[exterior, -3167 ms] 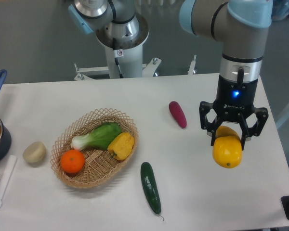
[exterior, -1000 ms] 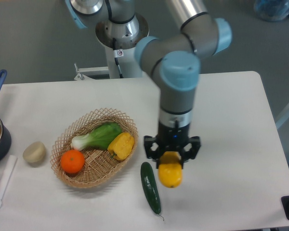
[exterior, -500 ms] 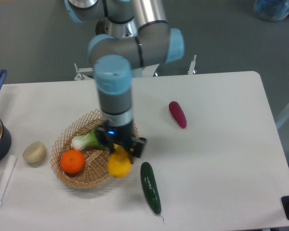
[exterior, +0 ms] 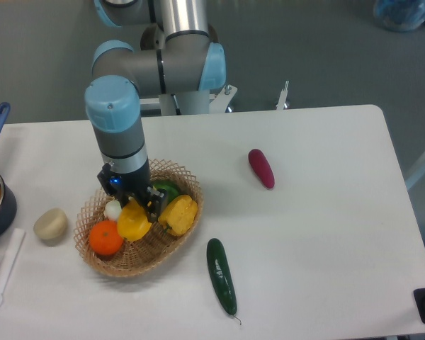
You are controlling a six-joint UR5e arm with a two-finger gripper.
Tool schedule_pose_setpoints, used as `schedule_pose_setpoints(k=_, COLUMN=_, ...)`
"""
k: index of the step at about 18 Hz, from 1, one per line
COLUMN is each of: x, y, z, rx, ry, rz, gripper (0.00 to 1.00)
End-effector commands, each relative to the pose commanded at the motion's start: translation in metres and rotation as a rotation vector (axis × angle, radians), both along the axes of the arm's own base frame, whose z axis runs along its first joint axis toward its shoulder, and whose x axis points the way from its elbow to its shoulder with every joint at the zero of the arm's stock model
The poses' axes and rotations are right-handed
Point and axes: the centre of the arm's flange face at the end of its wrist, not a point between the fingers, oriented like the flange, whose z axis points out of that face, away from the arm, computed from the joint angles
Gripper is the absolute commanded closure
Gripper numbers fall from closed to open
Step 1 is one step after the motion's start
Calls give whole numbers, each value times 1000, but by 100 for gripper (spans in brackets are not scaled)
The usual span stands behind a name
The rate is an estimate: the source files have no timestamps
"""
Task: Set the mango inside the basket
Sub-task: 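Lower the mango into the basket beside the bok choy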
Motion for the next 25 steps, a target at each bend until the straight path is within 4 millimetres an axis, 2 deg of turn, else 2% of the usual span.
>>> schedule_pose_setpoints(k=11, x=12, y=-16, z=-30, rx=-54, ry=-30, rz=10, gripper=58)
schedule_pose_setpoints(k=15, x=18, y=-18, z=-26, rx=-50, ry=-24, rz=2, gripper=53)
schedule_pose_setpoints(k=17, x=22, y=-18, z=-25, rx=-55, ry=-19, rz=-5, gripper=47)
schedule_pose_setpoints(k=23, x=31, y=-27, z=-27, rx=-62, ry=-23, rz=-11, gripper=42)
schedule_pose_setpoints(k=25, x=31, y=-28, z=-29, rx=-64, ry=-24, rz=-12, gripper=35)
